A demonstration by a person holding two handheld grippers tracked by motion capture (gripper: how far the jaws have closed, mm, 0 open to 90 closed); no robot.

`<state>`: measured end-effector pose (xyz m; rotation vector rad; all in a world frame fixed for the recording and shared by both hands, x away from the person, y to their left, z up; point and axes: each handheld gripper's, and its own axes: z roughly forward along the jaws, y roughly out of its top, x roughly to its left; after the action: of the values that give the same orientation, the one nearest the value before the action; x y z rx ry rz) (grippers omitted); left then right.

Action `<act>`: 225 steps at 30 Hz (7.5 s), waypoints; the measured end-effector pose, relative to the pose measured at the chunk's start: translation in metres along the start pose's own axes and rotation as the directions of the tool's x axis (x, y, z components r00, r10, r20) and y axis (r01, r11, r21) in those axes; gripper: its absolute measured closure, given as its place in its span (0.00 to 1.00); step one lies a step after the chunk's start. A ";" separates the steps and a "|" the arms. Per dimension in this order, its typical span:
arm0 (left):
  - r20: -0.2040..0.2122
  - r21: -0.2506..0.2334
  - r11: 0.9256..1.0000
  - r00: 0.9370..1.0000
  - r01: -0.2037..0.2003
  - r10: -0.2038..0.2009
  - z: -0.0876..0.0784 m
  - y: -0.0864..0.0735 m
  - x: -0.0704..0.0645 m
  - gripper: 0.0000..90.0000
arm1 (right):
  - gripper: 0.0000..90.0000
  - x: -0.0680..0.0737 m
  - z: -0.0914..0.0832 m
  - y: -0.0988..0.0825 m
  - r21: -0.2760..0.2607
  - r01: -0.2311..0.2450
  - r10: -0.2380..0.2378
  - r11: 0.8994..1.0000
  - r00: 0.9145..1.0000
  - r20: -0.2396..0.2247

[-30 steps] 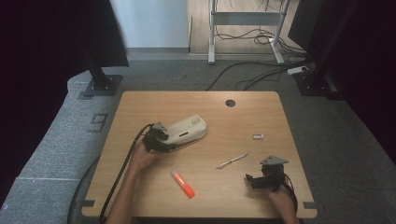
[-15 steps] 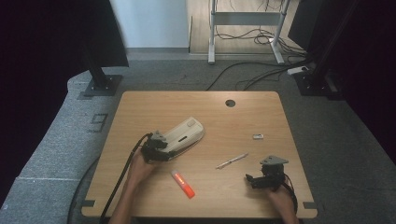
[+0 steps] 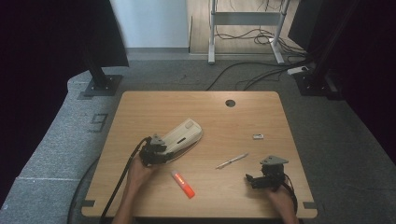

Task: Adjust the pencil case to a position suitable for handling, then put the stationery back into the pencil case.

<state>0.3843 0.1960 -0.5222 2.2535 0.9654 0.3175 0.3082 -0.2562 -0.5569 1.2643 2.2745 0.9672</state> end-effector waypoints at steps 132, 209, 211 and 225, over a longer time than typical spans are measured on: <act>0.107 -0.142 0.988 0.993 0.064 -0.049 -0.042 0.005 0.007 0.82 | 0.09 -0.065 0.018 0.075 -0.012 -0.102 0.103 0.995 0.994 0.023; 0.095 -0.141 0.989 0.995 0.051 -0.038 -0.043 0.005 0.005 0.83 | 0.51 -0.082 0.050 0.099 0.002 -0.164 0.164 0.986 0.985 0.051; 0.097 -0.143 0.988 0.994 0.054 -0.041 -0.043 0.005 0.005 0.83 | 0.51 -0.080 0.049 0.100 -0.002 -0.162 0.162 0.987 0.986 0.037; 0.104 -0.150 0.987 0.994 0.060 -0.044 -0.044 0.005 0.006 0.83 | 0.51 -0.050 0.046 0.116 -0.019 -0.067 0.066 0.998 0.996 -0.056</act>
<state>0.3711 0.2188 -0.4856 2.0815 0.9142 0.2442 0.4314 -0.2390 -0.5069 1.3279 2.2708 1.0581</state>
